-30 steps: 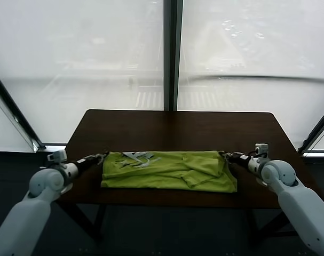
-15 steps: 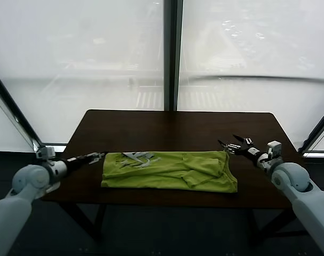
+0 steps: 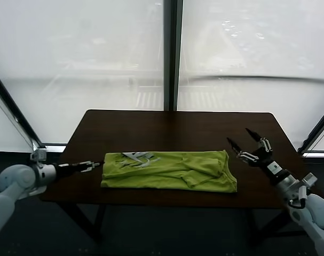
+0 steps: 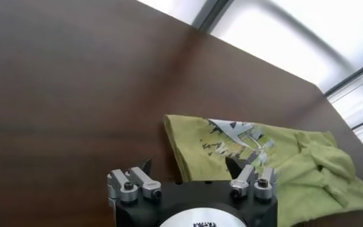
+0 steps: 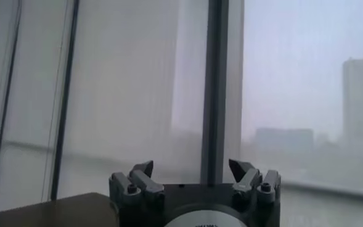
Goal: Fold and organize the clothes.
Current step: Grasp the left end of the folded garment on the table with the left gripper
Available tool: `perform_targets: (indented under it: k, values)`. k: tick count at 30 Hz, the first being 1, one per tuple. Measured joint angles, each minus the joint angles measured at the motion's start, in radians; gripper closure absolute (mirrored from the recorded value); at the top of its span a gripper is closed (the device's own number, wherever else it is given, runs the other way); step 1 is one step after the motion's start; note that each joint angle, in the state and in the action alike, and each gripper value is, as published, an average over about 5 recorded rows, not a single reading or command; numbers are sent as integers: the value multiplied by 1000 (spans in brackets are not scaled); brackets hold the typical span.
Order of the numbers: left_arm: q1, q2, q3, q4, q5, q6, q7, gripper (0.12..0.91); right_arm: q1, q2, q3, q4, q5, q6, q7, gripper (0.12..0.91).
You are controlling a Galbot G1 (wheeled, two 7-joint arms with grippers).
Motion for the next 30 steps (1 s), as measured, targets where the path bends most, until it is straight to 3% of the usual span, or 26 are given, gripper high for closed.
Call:
perform_targets:
  k: [15, 30]
  values:
    - [-63, -28, 105, -13, -27, -2, 0, 123, -37, 14, 39, 27, 0, 2, 1, 118]
    - [-114, -76, 148, -7, -25, 1, -14, 123, -36, 40, 42, 58, -5, -2, 5, 118]
